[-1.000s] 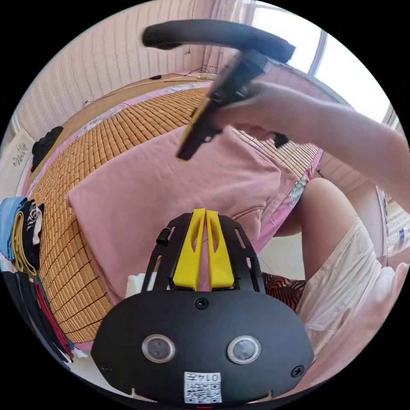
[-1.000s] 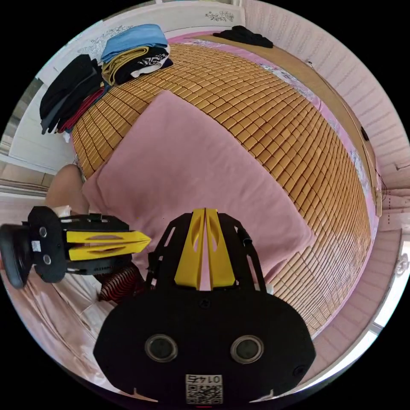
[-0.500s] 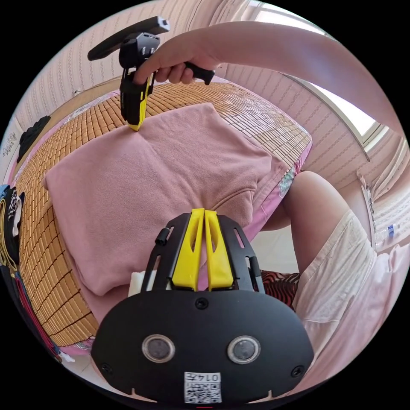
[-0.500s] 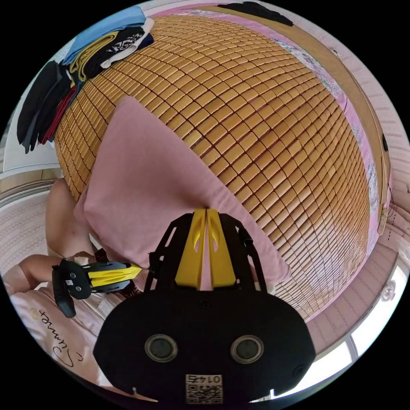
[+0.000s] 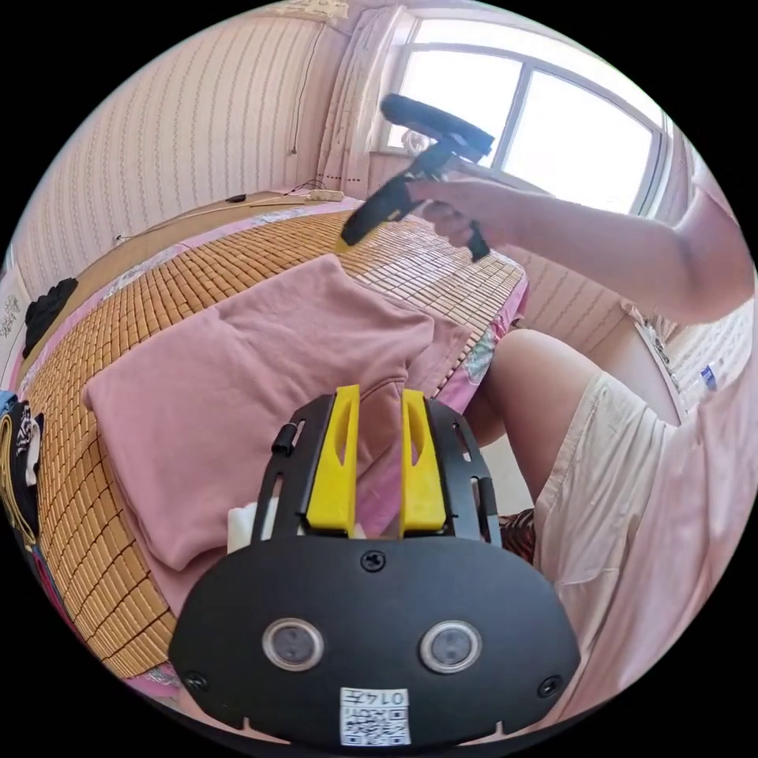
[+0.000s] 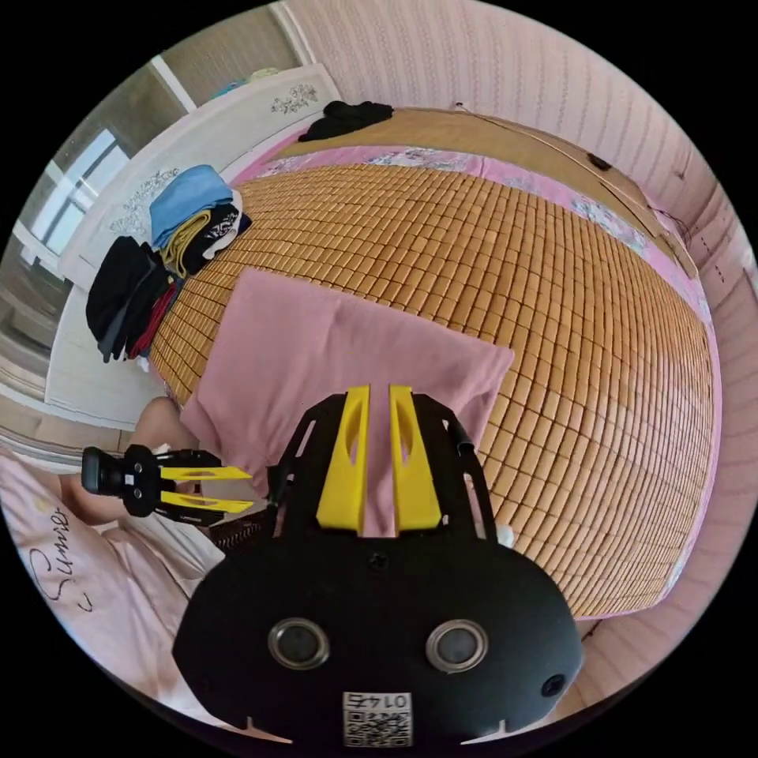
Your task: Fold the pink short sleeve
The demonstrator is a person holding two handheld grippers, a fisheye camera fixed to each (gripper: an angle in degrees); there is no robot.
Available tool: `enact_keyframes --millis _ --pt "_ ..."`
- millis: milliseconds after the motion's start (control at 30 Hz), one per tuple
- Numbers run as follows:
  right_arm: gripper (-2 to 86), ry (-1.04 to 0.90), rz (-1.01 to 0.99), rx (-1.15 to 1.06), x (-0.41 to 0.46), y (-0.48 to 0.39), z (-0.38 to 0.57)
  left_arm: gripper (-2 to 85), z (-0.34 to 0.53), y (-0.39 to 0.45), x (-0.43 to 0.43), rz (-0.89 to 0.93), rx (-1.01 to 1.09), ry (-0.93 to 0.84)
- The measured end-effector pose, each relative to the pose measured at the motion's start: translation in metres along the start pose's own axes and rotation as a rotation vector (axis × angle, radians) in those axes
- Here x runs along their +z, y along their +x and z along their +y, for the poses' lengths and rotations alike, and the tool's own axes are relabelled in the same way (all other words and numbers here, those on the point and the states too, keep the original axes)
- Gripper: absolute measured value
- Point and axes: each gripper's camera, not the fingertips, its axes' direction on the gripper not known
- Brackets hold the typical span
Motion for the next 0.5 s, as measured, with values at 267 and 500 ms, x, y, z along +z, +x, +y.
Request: enact_keyframes --millis 267,500 --pt "7.2 -0.147 -0.120 0.456 0.028 0.092 0.160 21.9 -0.049 0.036 0.055 0.020 0.167 -0.152" --pt "1.3 0.041 -0.380 0.460 -0.016 0.120 0.189 25.1 -0.070 0.068 0.087 0.007 0.242 -0.307"
